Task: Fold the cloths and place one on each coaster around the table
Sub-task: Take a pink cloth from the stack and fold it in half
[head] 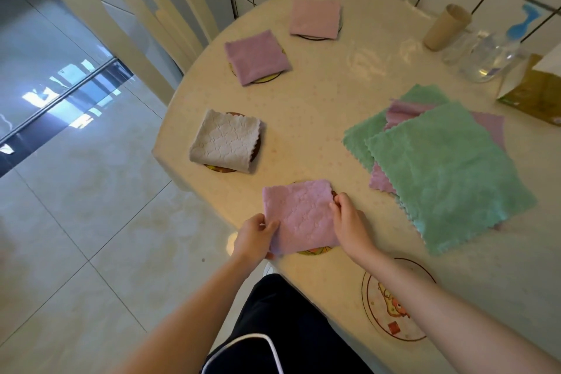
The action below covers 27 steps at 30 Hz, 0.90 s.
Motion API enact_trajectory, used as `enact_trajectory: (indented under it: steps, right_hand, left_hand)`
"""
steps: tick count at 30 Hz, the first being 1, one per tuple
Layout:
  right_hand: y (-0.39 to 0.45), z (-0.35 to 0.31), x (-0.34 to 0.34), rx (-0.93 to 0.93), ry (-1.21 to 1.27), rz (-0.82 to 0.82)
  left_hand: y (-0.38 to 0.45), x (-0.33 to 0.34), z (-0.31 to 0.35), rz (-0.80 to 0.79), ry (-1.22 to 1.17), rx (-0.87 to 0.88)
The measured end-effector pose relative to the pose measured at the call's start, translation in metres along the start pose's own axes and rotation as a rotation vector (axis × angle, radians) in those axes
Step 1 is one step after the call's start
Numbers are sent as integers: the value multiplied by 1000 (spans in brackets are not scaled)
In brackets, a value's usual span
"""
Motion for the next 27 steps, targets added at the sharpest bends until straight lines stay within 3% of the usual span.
enact_trajectory:
  steps: [6,11,18,24,27]
  right_hand:
    - [9,4,13,102,-266,63]
    - [10,-2,6,174,-285,98]
    - [18,-24,9,289,-259,-45]
    - [30,-30,9,429,72,-216]
    - [31,-29,8,470,157,-225]
  left_hand:
    - [-1,0,-4,148,-92,-68]
    - [3,-8,0,262,122,47]
    - [14,-5,7,264,114,-27]
    - [21,-5,20,144,-22,-165]
    - [24,-6,25,71,-116,-186]
Point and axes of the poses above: each hand's wrist, its own y-axis towards the middle knuckle, its own x-axis out of the palm, z = x × y, the point moved 1 cm from there along y, towards the middle knuckle, and after that the axes turned 11 degrees about -y, right-handed, at the moved point
